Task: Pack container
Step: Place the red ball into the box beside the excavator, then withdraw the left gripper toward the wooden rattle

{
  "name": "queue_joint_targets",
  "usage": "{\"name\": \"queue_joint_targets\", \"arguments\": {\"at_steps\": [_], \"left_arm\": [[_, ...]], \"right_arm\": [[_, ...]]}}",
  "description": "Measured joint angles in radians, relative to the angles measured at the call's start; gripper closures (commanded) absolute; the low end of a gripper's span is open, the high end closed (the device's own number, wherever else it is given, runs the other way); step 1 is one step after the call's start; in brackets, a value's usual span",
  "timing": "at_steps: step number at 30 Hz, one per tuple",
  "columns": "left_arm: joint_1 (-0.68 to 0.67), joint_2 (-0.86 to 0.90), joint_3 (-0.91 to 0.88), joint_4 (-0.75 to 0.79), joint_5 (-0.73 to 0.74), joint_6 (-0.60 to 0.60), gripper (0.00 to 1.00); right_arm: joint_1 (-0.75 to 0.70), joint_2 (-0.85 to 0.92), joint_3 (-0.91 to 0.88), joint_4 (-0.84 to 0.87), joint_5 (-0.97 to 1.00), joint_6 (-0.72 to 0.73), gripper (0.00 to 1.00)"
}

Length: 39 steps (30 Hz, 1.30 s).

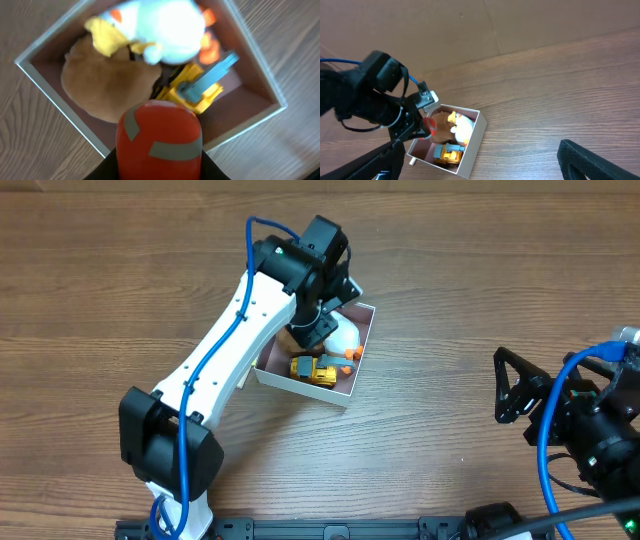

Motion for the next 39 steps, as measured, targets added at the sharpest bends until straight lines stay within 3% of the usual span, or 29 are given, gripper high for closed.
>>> {"name": "queue_joint_targets", "arguments": {"at_steps": [3, 5, 11, 12, 14, 24, 32, 39], "left_arm": [[0.031, 0.000, -0.058, 0.015, -0.013, 0.009, 0.56], [0.062, 0.000, -0.096, 0.029, -0.017, 0.009, 0.52], [0.106, 0.000, -0.167, 0.056, -0.007, 0.014, 0.49], [0.105, 0.000, -0.176, 0.056, -0.003, 0.014, 0.42], [0.104, 0.000, -0.189, 0.056, 0.004, 0.017, 0.00], [0.104, 0.000, -0.190, 0.038, 0.009, -0.033, 0.00], [0.109, 0.000, -0.053, -0.167, -0.010, -0.158, 0.00], [0.267, -0.095, 0.028, -0.195, -0.016, -0.323, 0.00]], "right_arm": [[0.000, 0.000, 0.000, 0.000, 0.000, 0.000, 0.00], [0.000, 0.000, 0.000, 0.000, 0.000, 0.001, 0.00], [0.000, 0.000, 0.000, 0.000, 0.000, 0.000, 0.00], [0.000, 0.000, 0.000, 0.000, 0.000, 0.000, 0.00], [0.000, 0.000, 0.000, 0.000, 0.000, 0.000, 0.00], [0.000, 0.000, 0.000, 0.000, 0.000, 0.000, 0.00], [0.000, 0.000, 0.000, 0.000, 0.000, 0.000, 0.00], [0.000, 0.000, 0.000, 0.000, 0.000, 0.000, 0.00]]}}
